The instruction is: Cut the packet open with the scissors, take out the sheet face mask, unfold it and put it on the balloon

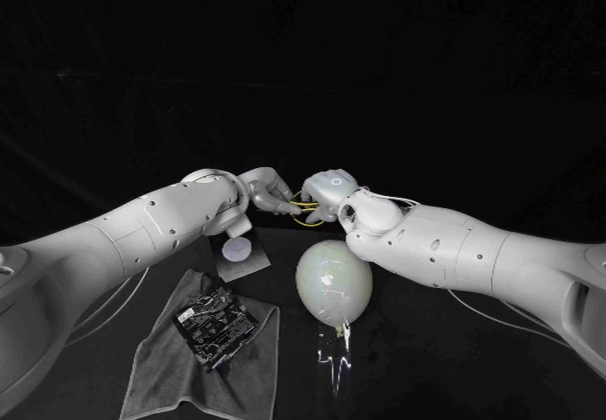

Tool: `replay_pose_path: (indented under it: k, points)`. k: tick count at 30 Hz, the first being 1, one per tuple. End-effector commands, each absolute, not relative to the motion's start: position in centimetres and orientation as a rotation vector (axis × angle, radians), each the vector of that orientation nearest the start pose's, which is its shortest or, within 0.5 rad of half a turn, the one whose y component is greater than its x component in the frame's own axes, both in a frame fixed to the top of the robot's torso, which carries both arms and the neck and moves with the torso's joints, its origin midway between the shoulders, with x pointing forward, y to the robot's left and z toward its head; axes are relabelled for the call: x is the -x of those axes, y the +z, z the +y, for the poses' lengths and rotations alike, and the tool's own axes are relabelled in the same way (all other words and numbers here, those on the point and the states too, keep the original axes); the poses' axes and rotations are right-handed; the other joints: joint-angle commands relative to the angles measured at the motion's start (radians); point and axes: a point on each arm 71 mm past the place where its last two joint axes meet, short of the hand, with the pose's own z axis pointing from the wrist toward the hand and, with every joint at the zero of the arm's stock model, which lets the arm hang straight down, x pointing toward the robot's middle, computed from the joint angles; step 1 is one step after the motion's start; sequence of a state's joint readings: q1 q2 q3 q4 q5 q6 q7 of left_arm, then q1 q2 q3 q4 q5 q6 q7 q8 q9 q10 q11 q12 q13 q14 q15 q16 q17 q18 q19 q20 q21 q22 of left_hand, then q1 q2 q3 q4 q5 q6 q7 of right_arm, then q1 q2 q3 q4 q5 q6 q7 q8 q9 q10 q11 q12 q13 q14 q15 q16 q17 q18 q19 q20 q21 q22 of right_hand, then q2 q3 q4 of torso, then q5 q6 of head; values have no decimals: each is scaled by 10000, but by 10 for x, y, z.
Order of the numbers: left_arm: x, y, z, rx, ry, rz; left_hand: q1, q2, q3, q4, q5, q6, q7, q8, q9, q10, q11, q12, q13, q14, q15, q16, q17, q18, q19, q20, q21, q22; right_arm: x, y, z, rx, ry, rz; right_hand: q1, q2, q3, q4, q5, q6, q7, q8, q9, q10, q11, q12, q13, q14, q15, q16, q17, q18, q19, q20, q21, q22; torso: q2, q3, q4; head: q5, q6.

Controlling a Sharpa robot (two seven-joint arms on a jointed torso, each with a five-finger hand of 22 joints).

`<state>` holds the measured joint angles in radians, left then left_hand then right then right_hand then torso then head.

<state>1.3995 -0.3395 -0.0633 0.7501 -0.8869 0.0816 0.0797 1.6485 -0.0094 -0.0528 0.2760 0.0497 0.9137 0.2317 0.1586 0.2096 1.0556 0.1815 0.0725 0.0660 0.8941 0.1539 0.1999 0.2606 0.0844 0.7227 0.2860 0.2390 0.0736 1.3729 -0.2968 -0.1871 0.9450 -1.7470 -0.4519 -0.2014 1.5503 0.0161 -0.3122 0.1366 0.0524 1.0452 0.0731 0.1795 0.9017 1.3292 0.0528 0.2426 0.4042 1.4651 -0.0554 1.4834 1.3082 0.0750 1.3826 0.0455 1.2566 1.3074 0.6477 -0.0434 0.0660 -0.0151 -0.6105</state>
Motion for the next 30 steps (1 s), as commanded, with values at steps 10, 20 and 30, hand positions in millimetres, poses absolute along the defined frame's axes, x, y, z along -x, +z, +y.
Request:
replay_pose_path:
  k: [10, 20, 30]
  points:
    - [-616, -129, 140, 1291, -9122, 19236, 1217, 777, 1258, -58, -12, 884, -370, 416, 108, 996, -425, 90, -9, 869, -384, 351, 187, 320, 335, -8, 76, 16, -579, -140, -71, 4866, 3521, 13077, 2687, 2688, -43, 10, -21, 77, 17, -38, 12, 774, -551, 14, -13, 582, -94, 29, 191, -15, 41, -1, 3, 1116, 4, 2, 10, -30, -3]
    - [-614, -132, 138, 1286, -9235, 19681, 1134, 880, 2284, 124, -24, 1125, -571, 707, 345, 1699, -634, 55, -24, 1437, -594, 476, 312, 480, 569, -6, 150, 46, -580, -140, -71, 5114, 3475, 13022, 2606, 2664, -117, 91, -22, 49, 28, -96, -4, 742, -530, -103, -72, 545, -64, -36, 24, 44, -124, 10, -273, 994, 11, 3, 15, -44, -27]
    - [-613, -133, 137, 1287, -9214, 19869, 502, 235, 3800, 45, -20, 1031, -626, 1067, 824, 2086, -707, -80, -17, 1729, -674, 395, 459, 607, 770, -13, 218, 83, -578, -132, -73, 4499, 4519, 12056, 2407, 2585, -500, 442, -48, -780, 533, -836, -390, -696, -42, -1467, -854, 149, 356, -627, -1274, 301, -1068, 258, -1790, 324, 4, 4, 4, -14, -36]
